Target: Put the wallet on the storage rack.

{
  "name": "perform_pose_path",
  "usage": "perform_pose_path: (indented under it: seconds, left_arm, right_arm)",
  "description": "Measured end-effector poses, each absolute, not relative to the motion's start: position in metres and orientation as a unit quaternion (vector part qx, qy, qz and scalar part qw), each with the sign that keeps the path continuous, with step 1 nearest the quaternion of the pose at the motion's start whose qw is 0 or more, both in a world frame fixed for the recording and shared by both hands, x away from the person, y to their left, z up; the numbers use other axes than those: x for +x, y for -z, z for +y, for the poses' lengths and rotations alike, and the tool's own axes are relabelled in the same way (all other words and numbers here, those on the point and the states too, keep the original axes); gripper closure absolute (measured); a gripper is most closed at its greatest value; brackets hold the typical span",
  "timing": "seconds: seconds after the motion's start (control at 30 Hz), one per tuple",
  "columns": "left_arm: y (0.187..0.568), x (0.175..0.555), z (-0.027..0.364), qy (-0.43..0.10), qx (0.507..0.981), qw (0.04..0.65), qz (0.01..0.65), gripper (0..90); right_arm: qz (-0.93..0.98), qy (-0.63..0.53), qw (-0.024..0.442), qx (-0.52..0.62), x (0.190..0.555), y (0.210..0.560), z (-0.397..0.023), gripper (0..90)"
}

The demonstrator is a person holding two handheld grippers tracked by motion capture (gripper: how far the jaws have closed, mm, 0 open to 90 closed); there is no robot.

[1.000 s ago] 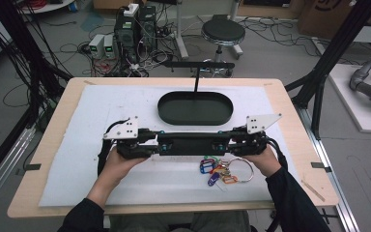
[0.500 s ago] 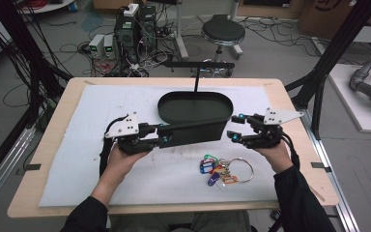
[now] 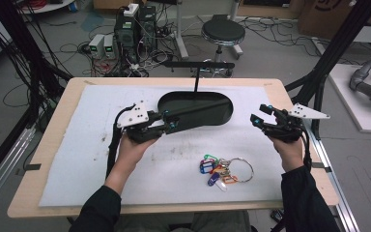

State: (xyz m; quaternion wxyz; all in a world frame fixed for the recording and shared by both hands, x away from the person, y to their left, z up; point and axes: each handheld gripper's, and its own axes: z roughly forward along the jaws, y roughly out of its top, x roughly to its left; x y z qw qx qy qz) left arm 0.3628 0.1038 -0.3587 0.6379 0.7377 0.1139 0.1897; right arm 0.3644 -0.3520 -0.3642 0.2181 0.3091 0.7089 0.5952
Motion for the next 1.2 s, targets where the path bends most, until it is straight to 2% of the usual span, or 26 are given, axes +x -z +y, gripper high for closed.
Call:
perform_pose_path:
  seconds: [0.6,1.2]
  left_arm:
    - [0.363,0.399,0.095,-0.232,0.728,0.628,0.145,74.3]
    - [0.384,0.436,0.08,-0.239,0.73,0.613,0.185,74.2]
  right_arm:
    - [0.695,-0.593,0.229,0.338,0.367,0.369,-0.363,35.9]
    - [0.69,-0.594,0.232,0.344,0.368,0.37,-0.366,35.9]
